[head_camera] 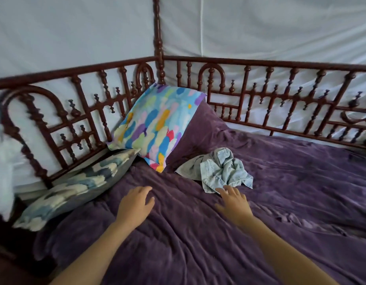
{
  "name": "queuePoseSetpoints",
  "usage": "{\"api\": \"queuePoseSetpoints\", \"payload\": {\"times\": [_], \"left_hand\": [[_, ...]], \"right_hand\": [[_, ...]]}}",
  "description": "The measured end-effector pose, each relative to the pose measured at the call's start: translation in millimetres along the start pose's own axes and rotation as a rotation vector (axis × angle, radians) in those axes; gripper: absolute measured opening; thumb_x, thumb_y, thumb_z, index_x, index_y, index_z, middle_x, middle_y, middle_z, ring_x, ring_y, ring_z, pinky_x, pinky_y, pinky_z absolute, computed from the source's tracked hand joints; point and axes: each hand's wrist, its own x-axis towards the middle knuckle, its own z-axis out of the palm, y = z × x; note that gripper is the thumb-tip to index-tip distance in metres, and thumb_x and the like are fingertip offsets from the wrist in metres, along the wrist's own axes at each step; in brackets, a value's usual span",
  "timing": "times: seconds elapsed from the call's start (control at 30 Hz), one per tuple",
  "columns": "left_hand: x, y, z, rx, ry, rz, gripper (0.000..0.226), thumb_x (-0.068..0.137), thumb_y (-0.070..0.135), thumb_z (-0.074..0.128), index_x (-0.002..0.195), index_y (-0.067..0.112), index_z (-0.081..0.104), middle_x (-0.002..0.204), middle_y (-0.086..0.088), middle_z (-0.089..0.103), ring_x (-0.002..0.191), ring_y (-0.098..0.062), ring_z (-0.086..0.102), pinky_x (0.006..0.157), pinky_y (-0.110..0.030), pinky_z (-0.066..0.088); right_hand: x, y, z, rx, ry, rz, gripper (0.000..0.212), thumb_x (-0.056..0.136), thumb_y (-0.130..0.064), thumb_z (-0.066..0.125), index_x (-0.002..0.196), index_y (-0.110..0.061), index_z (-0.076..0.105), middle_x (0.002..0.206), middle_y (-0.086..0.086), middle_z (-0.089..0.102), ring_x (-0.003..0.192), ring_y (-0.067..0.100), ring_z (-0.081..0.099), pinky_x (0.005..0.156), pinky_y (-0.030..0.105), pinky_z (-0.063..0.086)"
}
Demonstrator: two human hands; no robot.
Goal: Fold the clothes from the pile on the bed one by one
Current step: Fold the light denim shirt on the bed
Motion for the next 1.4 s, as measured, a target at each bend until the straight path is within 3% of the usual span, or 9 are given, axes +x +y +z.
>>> {"api": "queuePoseSetpoints", "payload": {"times": [0.23,0.57,0.73,0.93,1.17,1.27,1.4], "left_hand": [[33.4,-39.0,38.5,0.007,-0.121,-0.088,0.044,0.095,0.034,0.047,0.136,0.02,0.045,0.133,0.002,0.05,0.117,-0.017,0.048,0.093,-0.028,0.04],[161.9,-57.7,109.1,-0.074,-0.335,0.058,0.044,0.095,0.032,0.047,0.137,0.017,0.044,0.136,-0.002,0.048,0.124,-0.019,0.044,0.098,-0.029,0.038],[212.6,-56.8,148.1,-0.144,-0.42,0.008,0.044,0.095,0.029,0.049,0.136,0.014,0.045,0.136,-0.005,0.047,0.128,-0.02,0.041,0.101,-0.031,0.036],[228.5,-55.6,195.0,-0.204,-0.51,-0.027,0.043,0.094,0.028,0.051,0.135,0.013,0.047,0.134,-0.004,0.049,0.125,-0.018,0.044,0.102,-0.032,0.038],[257.1,-61.8,225.3,-0.262,-0.475,-0.086,0.04,0.092,0.02,0.055,0.131,0.01,0.051,0.13,-0.007,0.052,0.121,-0.021,0.047,0.1,-0.031,0.037],[261.2,-62.2,232.4,-0.283,-0.461,-0.095,0.039,0.092,0.019,0.056,0.13,0.011,0.053,0.128,-0.006,0.053,0.119,-0.021,0.048,0.098,-0.03,0.038],[260.9,-60.9,237.3,-0.3,-0.465,-0.115,0.038,0.092,0.018,0.056,0.128,0.009,0.054,0.126,-0.007,0.054,0.118,-0.021,0.05,0.098,-0.032,0.04]], "right_hand": [[60.1,-10.8,47.0,0.039,-0.152,0.066,0.055,0.093,-0.042,0.047,0.142,-0.026,0.03,0.142,0.0,0.032,0.134,0.021,0.029,0.106,0.039,0.028],[116.3,0.1,86.0,0.098,-0.258,0.433,0.053,0.092,-0.041,0.049,0.139,-0.024,0.034,0.141,0.002,0.035,0.131,0.024,0.033,0.101,0.037,0.033],[160.6,11.2,102.4,0.153,-0.267,0.544,0.053,0.09,-0.037,0.051,0.138,-0.024,0.034,0.141,0.001,0.035,0.13,0.024,0.033,0.101,0.039,0.034],[218.9,30.3,137.7,0.22,-0.276,0.625,0.069,0.085,-0.043,0.06,0.142,-0.024,0.025,0.145,0.004,0.028,0.134,0.027,0.027,0.102,0.046,0.035],[269.6,51.0,184.1,0.177,-0.334,0.726,0.108,0.074,-0.056,0.068,0.148,-0.031,-0.006,0.155,0.016,-0.007,0.142,0.037,0.006,0.108,0.051,0.027],[282.1,53.8,194.1,0.074,-0.35,0.721,0.092,0.082,-0.043,0.064,0.149,-0.031,0.002,0.154,0.019,0.0,0.137,0.041,0.019,0.103,0.049,0.034],[283.9,70.4,186.8,0.083,-0.238,0.666,0.049,0.091,-0.013,0.047,0.137,-0.024,0.033,0.128,0.014,0.043,0.113,0.039,0.051,0.08,0.042,0.045]]}}
